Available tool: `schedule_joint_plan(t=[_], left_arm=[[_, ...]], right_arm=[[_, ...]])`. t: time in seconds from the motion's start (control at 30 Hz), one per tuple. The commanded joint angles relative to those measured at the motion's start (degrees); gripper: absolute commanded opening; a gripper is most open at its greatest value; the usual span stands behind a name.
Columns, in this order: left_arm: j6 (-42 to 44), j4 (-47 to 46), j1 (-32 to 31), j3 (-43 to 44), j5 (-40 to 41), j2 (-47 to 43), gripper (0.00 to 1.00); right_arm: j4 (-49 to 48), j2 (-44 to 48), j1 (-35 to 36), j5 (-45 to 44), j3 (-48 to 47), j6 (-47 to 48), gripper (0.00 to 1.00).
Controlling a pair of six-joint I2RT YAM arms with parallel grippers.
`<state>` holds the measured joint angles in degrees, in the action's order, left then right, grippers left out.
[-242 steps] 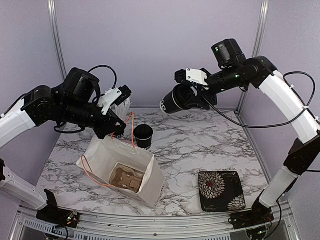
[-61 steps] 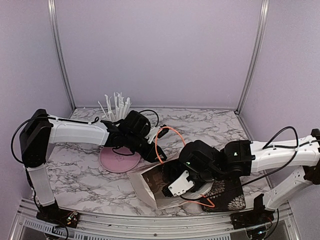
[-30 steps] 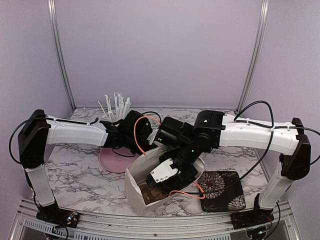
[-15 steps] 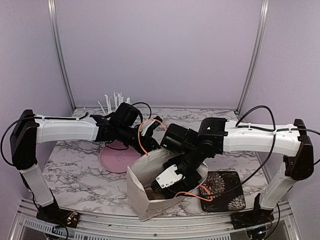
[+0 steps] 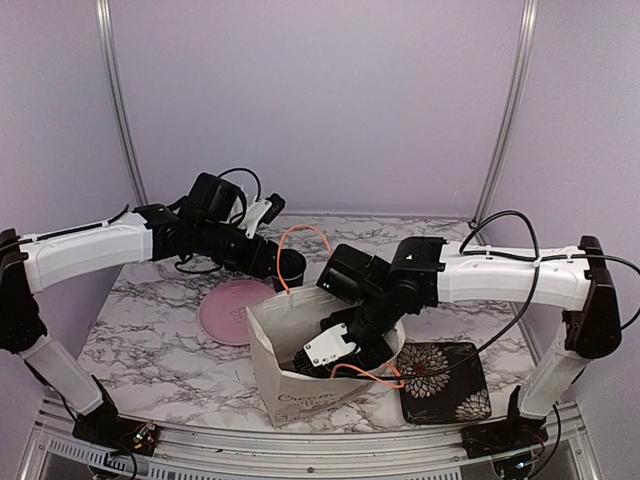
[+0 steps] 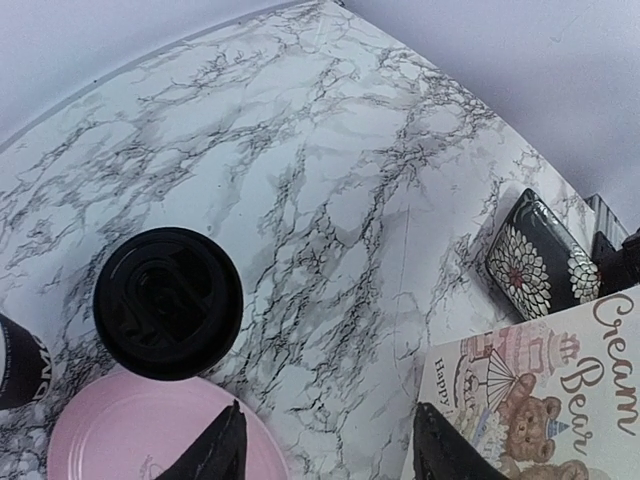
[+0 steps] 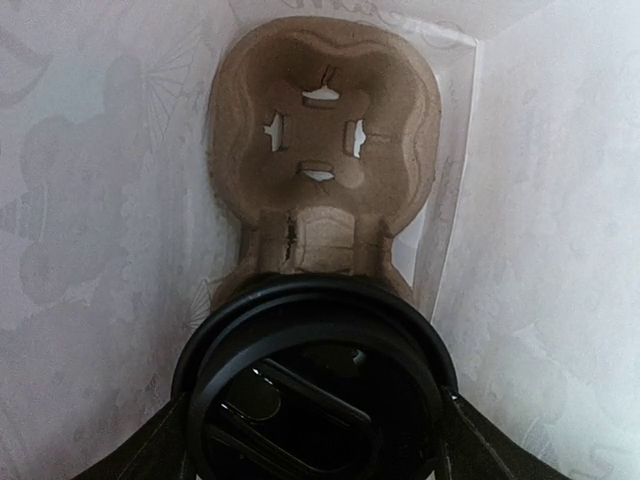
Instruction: Pack the takeout coffee
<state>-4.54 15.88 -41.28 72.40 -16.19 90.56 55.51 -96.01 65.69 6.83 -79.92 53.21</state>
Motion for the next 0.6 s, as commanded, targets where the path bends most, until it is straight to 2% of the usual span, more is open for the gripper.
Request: schedule_joint_plan(t=[0.0,0.17,0.23,0.57], left_arm=[[2.5,5.6,0.8,3.2,4.4,-5.4,0.59],[4.0,10.2,0.9,5.1,6.7,-9.6,0.61],[4.3,11.5,0.9,5.7,6.1,-11.6,0.62],[4.0,17.9,-1.1,6.3,-5.5,-19.1,0.63]], right_arm=[[2.7,-2.9,-1.0,-2.8,-1.4,-0.9,0.78],[7.2,-3.2,-1.0,-0.6,-5.8,-1.1,0.87],[8.6,-3.6,-1.0,0.4,-7.1,-1.3,0.98],[14.3,-5.9,-1.1,3.4,-17.8,-0.4,0.99]])
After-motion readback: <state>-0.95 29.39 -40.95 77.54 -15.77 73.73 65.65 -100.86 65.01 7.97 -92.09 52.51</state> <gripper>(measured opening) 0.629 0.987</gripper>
